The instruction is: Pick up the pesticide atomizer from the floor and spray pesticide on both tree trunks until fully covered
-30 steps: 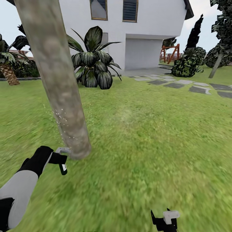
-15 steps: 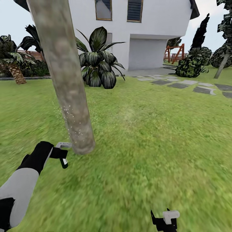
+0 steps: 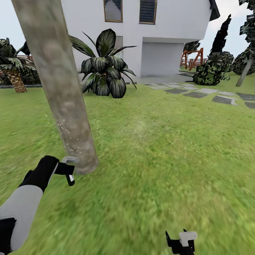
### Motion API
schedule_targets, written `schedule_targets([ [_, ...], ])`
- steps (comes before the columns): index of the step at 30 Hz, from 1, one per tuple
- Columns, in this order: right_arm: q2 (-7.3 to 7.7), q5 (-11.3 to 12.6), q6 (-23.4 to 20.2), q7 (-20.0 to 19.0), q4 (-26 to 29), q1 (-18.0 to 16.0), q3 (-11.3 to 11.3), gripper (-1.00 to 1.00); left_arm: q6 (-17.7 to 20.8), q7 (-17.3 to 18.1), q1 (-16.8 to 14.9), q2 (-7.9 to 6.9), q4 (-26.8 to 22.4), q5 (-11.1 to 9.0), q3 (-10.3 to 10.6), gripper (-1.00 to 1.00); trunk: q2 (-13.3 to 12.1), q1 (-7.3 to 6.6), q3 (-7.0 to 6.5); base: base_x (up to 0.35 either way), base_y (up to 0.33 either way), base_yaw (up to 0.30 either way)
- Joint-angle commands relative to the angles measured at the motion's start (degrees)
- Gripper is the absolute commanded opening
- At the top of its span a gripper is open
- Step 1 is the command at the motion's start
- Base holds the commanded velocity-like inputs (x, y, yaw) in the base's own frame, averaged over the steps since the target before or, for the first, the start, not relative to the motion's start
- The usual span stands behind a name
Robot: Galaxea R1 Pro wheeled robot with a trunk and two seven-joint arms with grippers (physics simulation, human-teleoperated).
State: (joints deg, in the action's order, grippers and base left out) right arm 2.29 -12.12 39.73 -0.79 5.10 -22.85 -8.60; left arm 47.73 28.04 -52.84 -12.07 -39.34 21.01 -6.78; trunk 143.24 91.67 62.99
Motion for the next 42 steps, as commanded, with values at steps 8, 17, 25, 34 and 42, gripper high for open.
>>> schedule_targets([
  [8, -0.08, -0.01, 0.0, 0.0, 0.0, 0.0, 0.06, 1.0, -0.01, 0.0, 0.07, -0.06, -0.04, 0.0, -0.03, -1.0, 0.0, 0.0, 0.0, 0.13, -0.254, 0.064],
  [17, -0.09, -0.01, 0.0, 0.0, 0.0, 0.0, 0.07, 1.0, -0.01, 0.0, 0.17, -0.22, 0.05, 0.0, -0.08, -1.0, 0.0, 0.0, 0.0, 0.112, -0.261, 0.273],
  [25, 0.09, 0.01, 0.08, 0.01, 0.0, 0.0, -0.01, 1.0, -0.01, 0.0, 0.21, -0.6, 0.05, 0.0, -0.66, -1.0, 0.0, 0.0, 0.0, 0.141, -0.253, 0.148],
  [34, 0.35, 0.08, 0.04, 0.0, 0.0, 0.0, -0.02, 1.0, -0.01, 0.0, 0.24, -0.5, 0.05, 0.0, -0.72, -1.0, 0.0, 0.0, 0.0, 0.025, -0.269, 0.001],
  [42, 0.18, -0.01, 0.0, 0.0, 0.0, 0.0, -0.02, 1.0, -0.01, 0.0, 0.28, -0.42, 0.39, 0.0, -0.7, -1.0, 0.0, 0.0, 0.0, 0.017, -0.273, 0.234],
])
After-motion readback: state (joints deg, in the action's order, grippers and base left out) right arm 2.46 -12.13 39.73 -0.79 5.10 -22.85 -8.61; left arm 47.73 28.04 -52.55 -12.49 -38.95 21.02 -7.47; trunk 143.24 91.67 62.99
